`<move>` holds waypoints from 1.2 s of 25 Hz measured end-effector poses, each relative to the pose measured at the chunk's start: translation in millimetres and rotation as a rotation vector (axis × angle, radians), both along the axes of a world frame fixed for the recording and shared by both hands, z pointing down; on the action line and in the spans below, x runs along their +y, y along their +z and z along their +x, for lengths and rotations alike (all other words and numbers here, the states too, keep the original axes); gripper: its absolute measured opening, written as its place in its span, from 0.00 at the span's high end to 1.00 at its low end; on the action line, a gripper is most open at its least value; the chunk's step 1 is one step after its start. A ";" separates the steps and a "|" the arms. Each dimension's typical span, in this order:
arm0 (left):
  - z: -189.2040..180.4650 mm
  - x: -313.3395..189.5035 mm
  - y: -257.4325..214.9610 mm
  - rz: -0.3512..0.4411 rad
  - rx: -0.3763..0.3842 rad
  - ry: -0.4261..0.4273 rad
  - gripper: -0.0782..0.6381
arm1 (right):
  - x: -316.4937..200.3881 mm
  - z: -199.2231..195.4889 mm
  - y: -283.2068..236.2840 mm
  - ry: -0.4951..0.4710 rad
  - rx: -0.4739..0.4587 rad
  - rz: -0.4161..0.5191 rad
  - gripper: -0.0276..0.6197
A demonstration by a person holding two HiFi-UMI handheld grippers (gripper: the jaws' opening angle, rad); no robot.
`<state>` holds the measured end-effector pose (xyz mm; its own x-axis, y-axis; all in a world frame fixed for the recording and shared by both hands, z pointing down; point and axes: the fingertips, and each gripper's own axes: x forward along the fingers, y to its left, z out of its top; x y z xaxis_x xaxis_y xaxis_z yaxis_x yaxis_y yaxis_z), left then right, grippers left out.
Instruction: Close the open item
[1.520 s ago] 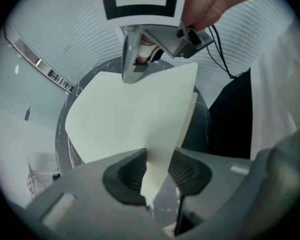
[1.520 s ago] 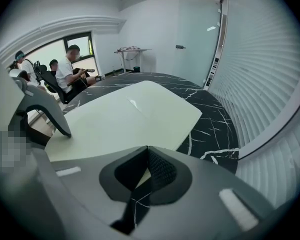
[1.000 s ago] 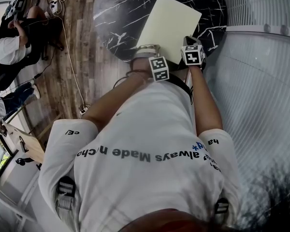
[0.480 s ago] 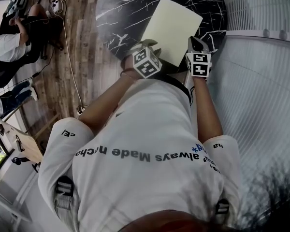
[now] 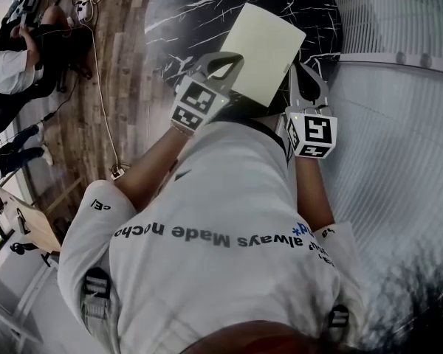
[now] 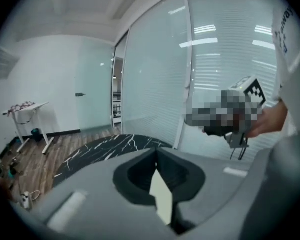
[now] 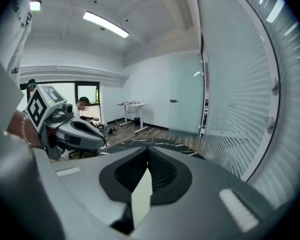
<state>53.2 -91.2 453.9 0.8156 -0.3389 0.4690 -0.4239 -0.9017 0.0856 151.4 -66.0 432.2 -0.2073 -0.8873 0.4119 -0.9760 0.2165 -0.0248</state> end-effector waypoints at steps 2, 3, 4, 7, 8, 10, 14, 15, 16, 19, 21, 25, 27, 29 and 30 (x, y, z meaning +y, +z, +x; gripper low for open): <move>-2.0 -1.3 -23.6 0.025 0.067 -0.017 0.88 | 3.8 -8.9 -23.9 -0.013 0.003 0.042 0.95; -3.4 -1.9 -34.5 0.036 0.097 -0.025 0.88 | 5.6 -13.3 -34.8 -0.019 0.004 0.062 0.95; -4.7 -2.3 -44.7 0.046 0.124 -0.032 0.88 | 7.4 -17.3 -44.8 -0.025 0.004 0.080 0.95; -7.9 -2.3 -70.9 0.073 0.180 -0.038 0.88 | 12.0 -27.4 -69.7 -0.048 0.005 0.127 0.95; -8.7 -2.0 -78.5 0.081 0.194 -0.039 0.88 | 13.2 -30.5 -76.7 -0.057 0.008 0.139 0.95; -10.1 -1.4 -92.1 0.098 0.218 -0.039 0.89 | 15.1 -36.5 -88.9 -0.071 0.010 0.158 0.95; -11.3 2.6 -115.4 0.128 0.284 -0.042 0.88 | 19.6 -45.3 -105.1 -0.080 0.003 0.184 0.95; -11.4 3.7 -120.2 0.131 0.302 -0.047 0.88 | 20.5 -47.6 -107.5 -0.082 0.002 0.188 0.95; -11.3 4.8 -123.7 0.130 0.315 -0.050 0.88 | 21.2 -49.8 -109.2 -0.085 0.001 0.189 0.95; -10.8 7.6 -126.5 0.132 0.320 -0.045 0.89 | 21.4 -54.9 -110.3 -0.091 -0.004 0.184 0.95; -10.4 8.3 -125.8 0.135 0.317 -0.042 0.89 | 20.4 -55.8 -110.0 -0.089 -0.005 0.182 0.95; -8.4 7.1 -124.9 0.130 0.315 -0.040 0.88 | 18.2 -54.3 -110.5 -0.086 -0.012 0.182 0.95; -7.1 6.8 -124.1 0.129 0.314 -0.040 0.89 | 18.0 -52.8 -110.1 -0.084 -0.013 0.181 0.95; -5.4 7.2 -122.5 0.129 0.313 -0.039 0.89 | 18.0 -51.0 -108.7 -0.083 -0.013 0.180 0.95; -4.5 7.8 -121.7 0.130 0.312 -0.036 0.89 | 18.1 -50.2 -108.0 -0.082 -0.014 0.180 0.95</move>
